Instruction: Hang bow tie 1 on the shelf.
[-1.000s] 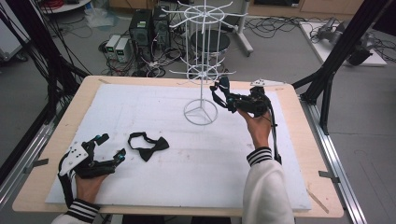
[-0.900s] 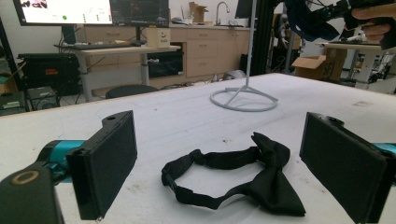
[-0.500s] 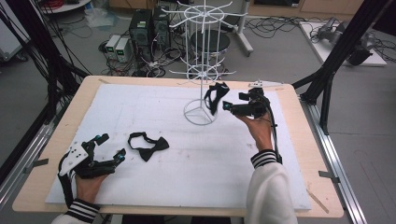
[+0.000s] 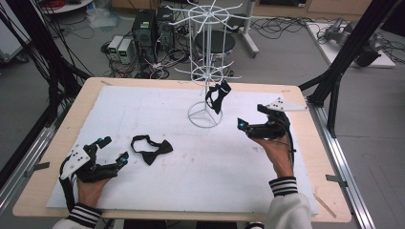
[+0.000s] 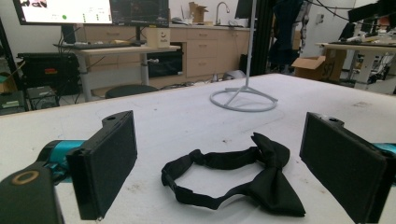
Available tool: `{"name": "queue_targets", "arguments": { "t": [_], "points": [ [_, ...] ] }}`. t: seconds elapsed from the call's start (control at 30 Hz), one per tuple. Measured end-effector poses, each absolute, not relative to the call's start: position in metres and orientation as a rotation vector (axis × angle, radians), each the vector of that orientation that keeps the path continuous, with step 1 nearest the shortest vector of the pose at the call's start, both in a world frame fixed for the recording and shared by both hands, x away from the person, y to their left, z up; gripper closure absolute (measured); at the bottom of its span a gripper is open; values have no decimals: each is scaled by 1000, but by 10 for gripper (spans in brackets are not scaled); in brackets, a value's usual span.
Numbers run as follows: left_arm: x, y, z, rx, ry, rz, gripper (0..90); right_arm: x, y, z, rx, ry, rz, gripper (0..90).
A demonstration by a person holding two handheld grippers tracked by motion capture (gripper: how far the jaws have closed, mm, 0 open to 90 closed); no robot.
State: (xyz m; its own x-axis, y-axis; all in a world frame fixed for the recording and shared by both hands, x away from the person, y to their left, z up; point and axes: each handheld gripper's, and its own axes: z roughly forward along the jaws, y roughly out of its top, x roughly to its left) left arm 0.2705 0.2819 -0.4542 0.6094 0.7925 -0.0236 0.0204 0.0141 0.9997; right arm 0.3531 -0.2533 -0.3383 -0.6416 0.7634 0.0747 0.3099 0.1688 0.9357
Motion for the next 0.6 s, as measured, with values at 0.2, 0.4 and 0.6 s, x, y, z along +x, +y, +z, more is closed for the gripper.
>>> {"name": "queue_targets", "arguments": {
  "t": [0.2,0.4,0.6],
  "points": [
    [270,282,-454,1446,731,694,114,329,-260,-356,965,1972,1499,14],
    [270,282,-454,1445,734,694,114,315,-271,-373,990,1908,1562,14],
    [270,282,-454,1447,733,693,114,303,-280,-388,982,1834,1605,14]
  ]
}}
